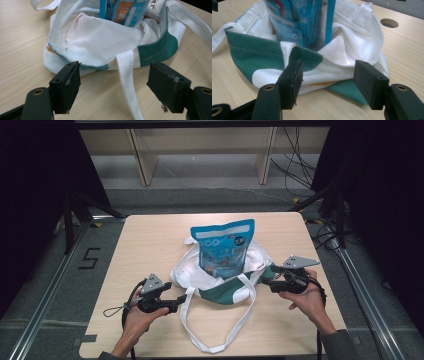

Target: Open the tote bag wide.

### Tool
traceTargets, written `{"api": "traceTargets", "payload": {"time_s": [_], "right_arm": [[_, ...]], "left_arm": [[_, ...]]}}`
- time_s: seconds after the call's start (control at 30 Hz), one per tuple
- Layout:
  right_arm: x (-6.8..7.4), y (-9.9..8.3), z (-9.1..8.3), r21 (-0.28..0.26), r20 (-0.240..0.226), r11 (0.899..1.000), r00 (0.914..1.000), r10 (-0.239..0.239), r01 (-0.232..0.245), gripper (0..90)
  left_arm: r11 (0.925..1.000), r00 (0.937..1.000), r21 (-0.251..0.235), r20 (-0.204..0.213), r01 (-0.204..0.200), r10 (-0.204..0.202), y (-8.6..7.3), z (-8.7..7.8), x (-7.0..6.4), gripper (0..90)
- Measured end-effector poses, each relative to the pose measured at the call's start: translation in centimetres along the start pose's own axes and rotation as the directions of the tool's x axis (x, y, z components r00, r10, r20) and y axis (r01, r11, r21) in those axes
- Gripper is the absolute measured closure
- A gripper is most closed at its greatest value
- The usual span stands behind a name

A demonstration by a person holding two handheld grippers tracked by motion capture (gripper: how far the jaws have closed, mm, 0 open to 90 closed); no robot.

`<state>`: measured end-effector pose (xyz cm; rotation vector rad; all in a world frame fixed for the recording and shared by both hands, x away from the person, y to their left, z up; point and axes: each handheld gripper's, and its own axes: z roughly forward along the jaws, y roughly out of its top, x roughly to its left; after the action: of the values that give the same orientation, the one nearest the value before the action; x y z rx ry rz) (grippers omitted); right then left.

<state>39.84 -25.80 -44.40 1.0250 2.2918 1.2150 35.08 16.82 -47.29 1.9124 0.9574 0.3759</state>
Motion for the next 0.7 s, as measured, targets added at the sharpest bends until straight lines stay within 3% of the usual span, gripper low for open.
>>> {"api": "traceTargets", "payload": {"time_s": [0.03,0.07,0.13,0.17,0.2,0.23,0.27,0.3,0.4,0.47,0.5,0.57,0.6,0.67,0.7], "right_arm": [[0.2,-0.1,-0.1,0.009,-0.006,1.000,0.9999,0.014,-0.014,40.4],[0.1,-0.1,0.0,-0.002,-0.002,1.000,1.0000,-0.009,0.009,40.4],[0.4,-0.2,-0.1,0.015,-0.013,1.000,0.9998,0.012,-0.012,40.3],[0.2,-0.3,0.0,0.004,-0.009,1.000,0.9996,-0.025,0.025,40.2],[0.6,-0.4,0.0,0.012,-0.007,1.000,0.9999,0.010,-0.010,40.1],[0.5,-0.5,-0.1,0.018,-0.013,1.000,0.9998,-0.016,0.016,40.0],[0.4,-0.5,0.0,0.004,-0.006,0.999,0.9993,-0.037,0.037,39.9],[0.5,-0.6,-0.1,0.002,-0.002,0.999,0.9994,-0.034,0.034,39.8],[0.8,-0.8,-0.3,0.004,0.000,1.000,0.9997,-0.024,0.024,39.5],[0.7,-0.9,-0.5,0.006,0.000,0.999,0.9990,-0.046,0.046,39.4],[0.9,-1.0,-0.7,0.027,-0.005,1.000,0.9999,-0.013,0.013,39.4],[0.8,-1.2,-0.7,0.014,-0.003,0.999,0.9993,-0.038,0.038,39.2],[1.0,-1.3,-0.9,0.028,-0.001,0.999,0.9999,-0.017,0.017,39.1],[1.2,-1.6,-1.2,0.022,0.006,1.000,0.9998,-0.017,0.017,38.9],[1.0,-1.7,-1.3,0.016,0.006,0.999,0.9992,-0.039,0.039,38.9]], "left_arm": [[1.0000,0.9999,-0.002,-0.005,-0.009,0.009,0.0,-0.1,-0.1,25.1],[1.0000,1.0000,-0.007,-0.006,0.000,0.000,-0.1,-0.1,-0.3,24.8],[0.9999,0.9999,-0.010,-0.012,-0.012,0.012,-0.2,-0.3,-0.6,24.7],[0.9998,0.9999,-0.014,-0.006,-0.015,0.015,-0.4,-0.4,-0.7,24.8],[0.9998,0.9999,-0.014,-0.002,-0.017,0.017,-0.5,-0.5,-0.8,24.8],[0.9994,0.9995,-0.014,-0.002,-0.031,0.031,-0.5,-0.5,-0.8,24.7],[0.9997,0.9998,-0.012,0.003,-0.021,0.021,-0.7,-0.5,-0.9,24.8],[0.9990,0.9991,-0.011,0.004,-0.043,0.043,-0.8,-0.5,-0.8,24.8],[0.9992,0.9992,-0.003,0.000,-0.040,0.040,-1.2,-0.5,-0.9,24.8],[0.9998,0.9998,0.001,-0.007,-0.020,0.020,-1.4,-0.6,-1.0,24.7],[0.9996,0.9996,0.001,-0.002,-0.027,0.027,-1.5,-0.6,-1.0,24.8],[0.9996,0.9997,0.004,-0.002,-0.026,0.026,-1.7,-0.7,-1.1,24.8],[0.9986,0.9986,0.008,-0.003,-0.052,0.052,-1.8,-0.9,-1.0,24.8],[0.9989,0.9989,0.005,-0.004,-0.047,0.047,-2.0,-1.0,-1.1,24.7],[0.9987,0.9988,0.010,-0.006,-0.049,0.049,-2.1,-1.1,-1.1,24.7]]}}
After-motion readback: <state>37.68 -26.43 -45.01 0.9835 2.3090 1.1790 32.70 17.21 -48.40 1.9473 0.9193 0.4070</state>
